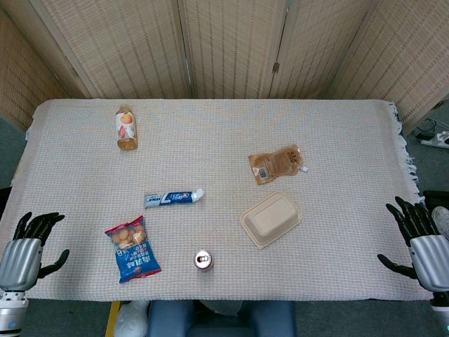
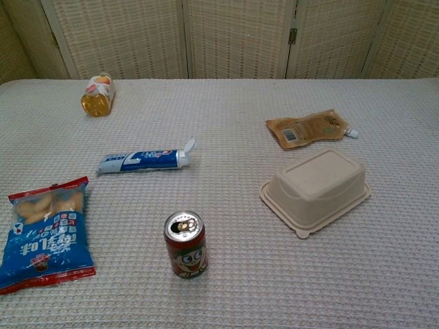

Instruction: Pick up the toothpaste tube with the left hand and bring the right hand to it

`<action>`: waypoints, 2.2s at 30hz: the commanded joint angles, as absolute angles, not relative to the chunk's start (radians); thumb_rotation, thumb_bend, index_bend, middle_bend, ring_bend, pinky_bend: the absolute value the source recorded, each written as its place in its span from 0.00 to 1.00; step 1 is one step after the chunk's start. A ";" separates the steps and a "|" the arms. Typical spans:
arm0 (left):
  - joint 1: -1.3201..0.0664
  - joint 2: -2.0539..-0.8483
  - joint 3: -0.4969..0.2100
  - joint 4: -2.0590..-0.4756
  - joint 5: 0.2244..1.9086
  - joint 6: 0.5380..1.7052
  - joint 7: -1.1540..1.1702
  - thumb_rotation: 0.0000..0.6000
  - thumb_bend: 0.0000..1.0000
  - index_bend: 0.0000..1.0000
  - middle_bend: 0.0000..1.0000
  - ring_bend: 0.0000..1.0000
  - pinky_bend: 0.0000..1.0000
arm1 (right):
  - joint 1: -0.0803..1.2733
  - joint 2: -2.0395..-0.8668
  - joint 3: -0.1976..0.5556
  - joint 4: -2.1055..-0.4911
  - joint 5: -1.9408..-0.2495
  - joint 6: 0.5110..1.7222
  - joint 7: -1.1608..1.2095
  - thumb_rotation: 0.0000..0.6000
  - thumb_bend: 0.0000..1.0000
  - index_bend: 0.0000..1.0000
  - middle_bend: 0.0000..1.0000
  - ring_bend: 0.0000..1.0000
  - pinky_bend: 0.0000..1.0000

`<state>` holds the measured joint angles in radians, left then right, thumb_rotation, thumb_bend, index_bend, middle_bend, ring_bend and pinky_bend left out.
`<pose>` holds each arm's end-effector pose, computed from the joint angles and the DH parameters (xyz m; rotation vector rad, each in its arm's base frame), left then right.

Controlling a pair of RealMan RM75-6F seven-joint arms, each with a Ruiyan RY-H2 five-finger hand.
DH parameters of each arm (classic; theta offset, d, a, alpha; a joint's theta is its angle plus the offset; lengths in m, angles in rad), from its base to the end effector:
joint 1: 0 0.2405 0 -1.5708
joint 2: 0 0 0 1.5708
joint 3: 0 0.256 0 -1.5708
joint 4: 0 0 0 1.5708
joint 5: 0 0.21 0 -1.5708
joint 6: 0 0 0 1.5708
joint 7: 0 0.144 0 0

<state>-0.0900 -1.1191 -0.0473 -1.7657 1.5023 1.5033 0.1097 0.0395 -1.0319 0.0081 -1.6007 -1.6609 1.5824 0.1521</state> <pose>-0.2776 0.1791 0.1485 -1.3799 -0.9243 -0.9564 -0.3034 -0.1572 0.1846 1.4539 -0.8787 1.0292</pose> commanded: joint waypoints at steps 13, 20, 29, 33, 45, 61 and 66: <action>-0.112 -1.110 -0.062 -1.771 1.503 1.483 0.100 1.00 0.37 0.22 0.21 0.16 0.01 | 0.039 -1.026 0.007 -1.602 -1.659 1.583 0.160 1.00 0.21 0.00 0.00 0.00 0.00; -0.222 -1.088 -0.129 -1.790 1.495 1.376 0.068 1.00 0.38 0.22 0.21 0.17 0.01 | 0.040 -1.017 0.010 -1.612 -1.669 1.592 0.156 1.00 0.21 0.00 0.00 0.00 0.00; -0.416 -1.133 -0.220 -1.768 1.394 1.150 0.068 1.00 0.40 0.22 0.21 0.17 0.02 | 0.032 -1.015 0.004 -1.618 -1.676 1.602 0.154 1.00 0.21 0.00 0.00 0.00 0.00; -0.505 -1.190 -0.255 -1.722 1.318 1.055 0.090 1.00 0.40 0.22 0.21 0.17 0.02 | 0.028 -1.012 0.003 -1.621 -1.676 1.607 0.154 1.00 0.21 0.00 0.00 0.00 0.00; -0.712 -1.405 -0.274 -1.501 1.095 0.866 0.243 1.00 0.40 0.23 0.21 0.17 0.02 | 0.035 -1.007 0.005 -1.625 -1.658 1.584 0.147 1.00 0.21 0.00 0.00 0.00 0.00; -0.797 -1.578 -0.222 -1.325 0.866 0.837 0.406 1.00 0.40 0.26 0.22 0.20 0.04 | 0.042 -1.004 0.012 -1.622 -1.639 1.564 0.152 1.00 0.21 0.00 0.00 0.00 0.00; -0.800 -1.614 -0.215 -1.298 0.848 0.850 0.403 1.00 0.40 0.27 0.24 0.21 0.04 | 0.045 -1.005 0.012 -1.622 -1.641 1.560 0.150 1.00 0.21 0.00 0.00 0.00 0.00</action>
